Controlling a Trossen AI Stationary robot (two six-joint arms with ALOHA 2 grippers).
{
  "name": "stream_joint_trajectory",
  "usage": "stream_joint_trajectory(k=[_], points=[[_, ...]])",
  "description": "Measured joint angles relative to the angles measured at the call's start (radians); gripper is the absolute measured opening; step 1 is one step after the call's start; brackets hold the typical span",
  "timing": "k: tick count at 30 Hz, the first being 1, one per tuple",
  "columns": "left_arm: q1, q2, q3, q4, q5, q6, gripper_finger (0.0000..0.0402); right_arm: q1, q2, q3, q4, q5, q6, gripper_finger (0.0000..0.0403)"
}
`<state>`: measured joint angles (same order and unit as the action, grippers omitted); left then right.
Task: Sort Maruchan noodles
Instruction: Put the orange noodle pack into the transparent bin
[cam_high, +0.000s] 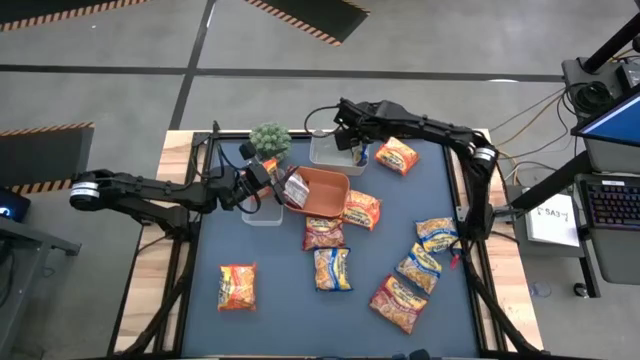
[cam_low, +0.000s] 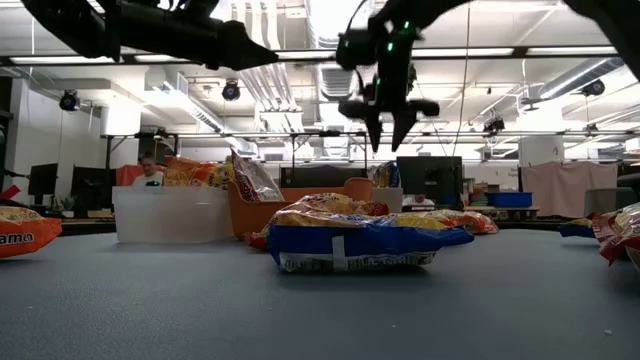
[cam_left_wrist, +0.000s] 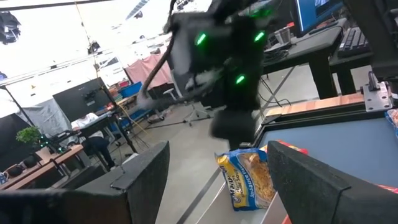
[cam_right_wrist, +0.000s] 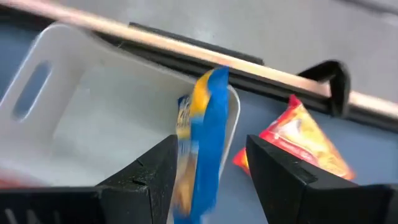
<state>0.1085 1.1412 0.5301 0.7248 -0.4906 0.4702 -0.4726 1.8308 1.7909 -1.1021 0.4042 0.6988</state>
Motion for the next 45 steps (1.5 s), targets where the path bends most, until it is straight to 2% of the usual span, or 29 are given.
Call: stream_joint_trajectory(k=[5,10,19,24,28,35,39,45], points=[[-0.001,0.003,0.011,-0.009,0.001,-0.031,0.0252,0.104,-0.092,-0.079,-0.018,0.023,-0.073,0.0172],[-0.003,0.009,0.012,-0.032,0.002,-0.067,0.0252,0.237,-0.207,-0.234,0.036,0.024,-0.082,0.0161],[-0.021,0.026,0.012,-0.054,0.002,-0.143,0.0252,0.433,-0.471,-0.69,0.464,0.014,-0.063,0.0144],[-0.058,0.028,0.012,-0.054,0.004,-0.184,0.0252,0.456,-0.59,-0.918,0.724,-0.02,-0.063,0.0139],[-0.099,0.029,0.012,-0.054,0.005,-0.239,0.0252,0.455,-0.653,-1.053,0.846,-0.045,-0.08,0.0133],[-0.173,0.035,0.013,-0.058,0.005,-0.333,0.0252,0.453,-0.679,-1.204,0.975,-0.045,-0.166,0.0111],[-0.207,0.05,0.013,-0.062,0.005,-0.376,0.0252,0.448,-0.638,-1.25,1.045,-0.045,-0.203,0.0087],[-0.235,0.058,0.023,-0.061,0.005,-0.403,0.0252,0.446,-0.526,-1.275,1.261,-0.045,-0.317,0.0041]])
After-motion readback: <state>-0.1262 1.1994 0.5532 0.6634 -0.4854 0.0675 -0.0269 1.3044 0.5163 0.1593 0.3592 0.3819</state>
